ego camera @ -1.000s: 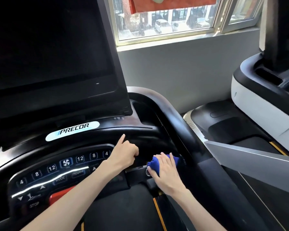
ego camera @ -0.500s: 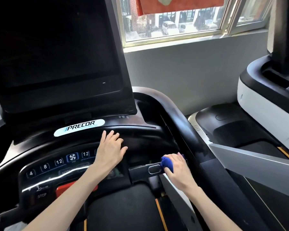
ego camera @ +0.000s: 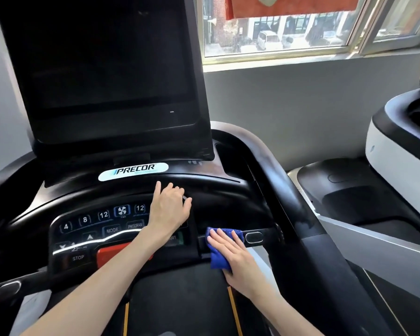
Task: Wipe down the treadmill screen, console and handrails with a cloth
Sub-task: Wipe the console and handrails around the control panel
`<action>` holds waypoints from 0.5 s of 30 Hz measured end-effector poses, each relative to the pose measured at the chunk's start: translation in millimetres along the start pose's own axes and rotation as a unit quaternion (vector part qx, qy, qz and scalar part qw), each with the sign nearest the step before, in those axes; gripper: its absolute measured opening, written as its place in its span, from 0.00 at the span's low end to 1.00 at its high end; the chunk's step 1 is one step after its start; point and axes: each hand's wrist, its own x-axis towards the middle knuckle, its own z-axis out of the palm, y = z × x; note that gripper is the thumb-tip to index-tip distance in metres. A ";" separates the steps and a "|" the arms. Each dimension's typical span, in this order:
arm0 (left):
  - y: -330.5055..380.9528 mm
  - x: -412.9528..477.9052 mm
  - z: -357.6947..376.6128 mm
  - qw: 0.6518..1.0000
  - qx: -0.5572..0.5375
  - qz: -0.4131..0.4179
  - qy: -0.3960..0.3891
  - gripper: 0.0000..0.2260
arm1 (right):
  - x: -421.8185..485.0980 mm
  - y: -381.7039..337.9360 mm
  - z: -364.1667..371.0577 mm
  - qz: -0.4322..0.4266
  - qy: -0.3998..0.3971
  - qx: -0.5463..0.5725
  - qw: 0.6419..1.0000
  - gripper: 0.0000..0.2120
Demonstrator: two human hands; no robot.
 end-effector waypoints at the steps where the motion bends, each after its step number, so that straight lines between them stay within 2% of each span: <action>1: 1.5 0.1 0.1 1.000 0.002 -0.001 -0.001 0.14 | 4.5 -8.2 5.5 0.027 0.017 0.019 0.999 0.35; 3: 4.3 1.1 -0.2 1.000 0.002 -0.002 -0.003 0.14 | 12.0 -25.7 20.3 0.060 0.042 0.041 0.996 0.35; 7: 4.6 0.6 -0.2 1.000 0.004 0.007 -0.003 0.11 | -0.5 -11.0 8.4 -0.031 -0.002 -0.043 0.999 0.41; 8: 3.5 0.1 0.0 1.000 0.002 0.006 0.000 0.10 | -6.6 3.6 0.8 -0.018 0.008 -0.055 0.998 0.41; 11: 3.7 -0.7 1.2 1.000 -0.003 -0.004 -0.006 0.10 | -26.5 42.9 -20.9 0.126 0.084 -0.024 0.988 0.42; 15: 6.9 -1.2 0.4 1.000 -0.008 -0.004 -0.002 0.09 | -27.9 47.1 -26.0 0.225 0.152 0.007 0.962 0.35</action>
